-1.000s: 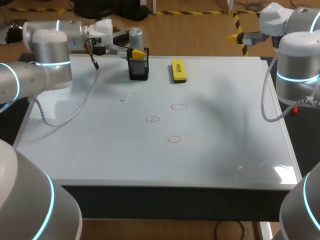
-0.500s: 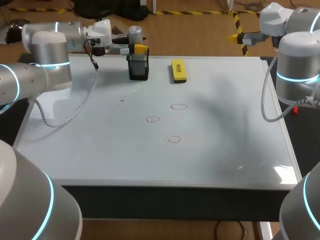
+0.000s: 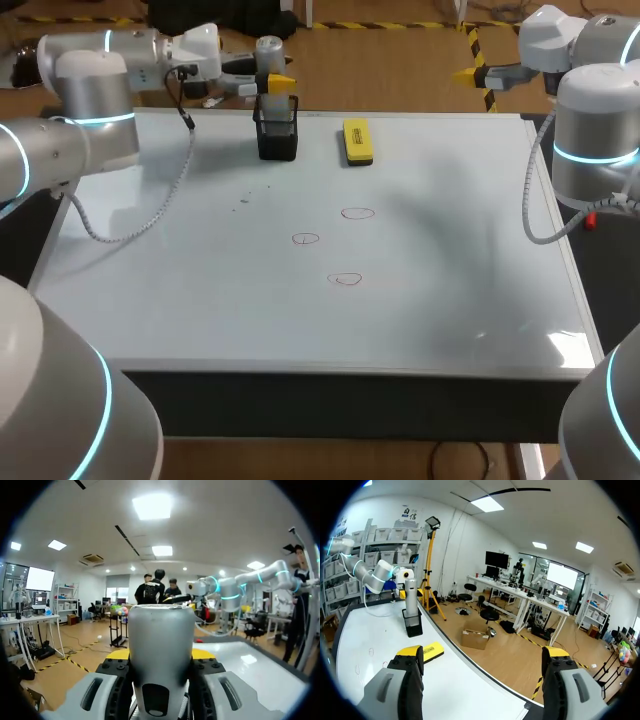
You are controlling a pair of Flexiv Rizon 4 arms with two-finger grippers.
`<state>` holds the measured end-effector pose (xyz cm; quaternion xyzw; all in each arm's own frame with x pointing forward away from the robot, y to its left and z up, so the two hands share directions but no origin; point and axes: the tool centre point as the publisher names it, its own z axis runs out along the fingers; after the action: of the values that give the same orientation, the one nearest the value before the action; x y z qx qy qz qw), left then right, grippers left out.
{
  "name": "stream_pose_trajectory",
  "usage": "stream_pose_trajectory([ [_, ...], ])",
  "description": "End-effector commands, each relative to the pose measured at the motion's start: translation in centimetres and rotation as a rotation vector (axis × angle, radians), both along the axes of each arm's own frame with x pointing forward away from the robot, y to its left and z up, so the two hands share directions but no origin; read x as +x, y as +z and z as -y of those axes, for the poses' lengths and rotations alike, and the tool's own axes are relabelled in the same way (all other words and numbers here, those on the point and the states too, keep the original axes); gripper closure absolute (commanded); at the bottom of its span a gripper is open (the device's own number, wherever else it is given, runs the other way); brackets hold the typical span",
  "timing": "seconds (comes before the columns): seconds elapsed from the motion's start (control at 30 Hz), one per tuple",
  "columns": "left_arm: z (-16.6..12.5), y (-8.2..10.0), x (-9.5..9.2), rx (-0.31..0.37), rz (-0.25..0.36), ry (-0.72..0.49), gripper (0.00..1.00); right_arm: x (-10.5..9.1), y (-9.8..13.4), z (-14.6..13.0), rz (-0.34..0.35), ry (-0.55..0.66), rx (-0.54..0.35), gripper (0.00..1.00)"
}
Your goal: Pick up the inspection probe, press it on each red-marked spot on the whiteboard one by one, put down the probe, pick up the eraser, and wipe off all the red marks.
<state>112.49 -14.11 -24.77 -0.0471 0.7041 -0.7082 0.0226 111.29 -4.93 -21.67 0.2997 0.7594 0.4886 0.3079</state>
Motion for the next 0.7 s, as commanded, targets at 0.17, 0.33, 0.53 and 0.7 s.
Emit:
stream_pose_trajectory([
  [0.17, -0.1, 3.2, -0.8, 0.028, 0.016, 0.023, 1.00, 0.0, 0.0, 0.0, -0.001, 0.001, 0.000, 0.00],
  [0.33, -0.2, 4.5, -1.0, 0.040, 0.023, 0.026, 1.00, 0.0, 0.0, 0.0, -0.001, 0.001, 0.000, 0.00],
  [0.53, -0.4, 6.6, -1.8, 0.052, 0.046, 0.021, 1.00, 0.0, 0.0, 0.0, -0.001, 0.001, 0.000, 0.00],
  [0.7, -0.4, 8.0, -2.8, 0.061, 0.061, 0.022, 1.00, 0.0, 0.0, 0.0, -0.001, 0.001, 0.000, 0.00],
])
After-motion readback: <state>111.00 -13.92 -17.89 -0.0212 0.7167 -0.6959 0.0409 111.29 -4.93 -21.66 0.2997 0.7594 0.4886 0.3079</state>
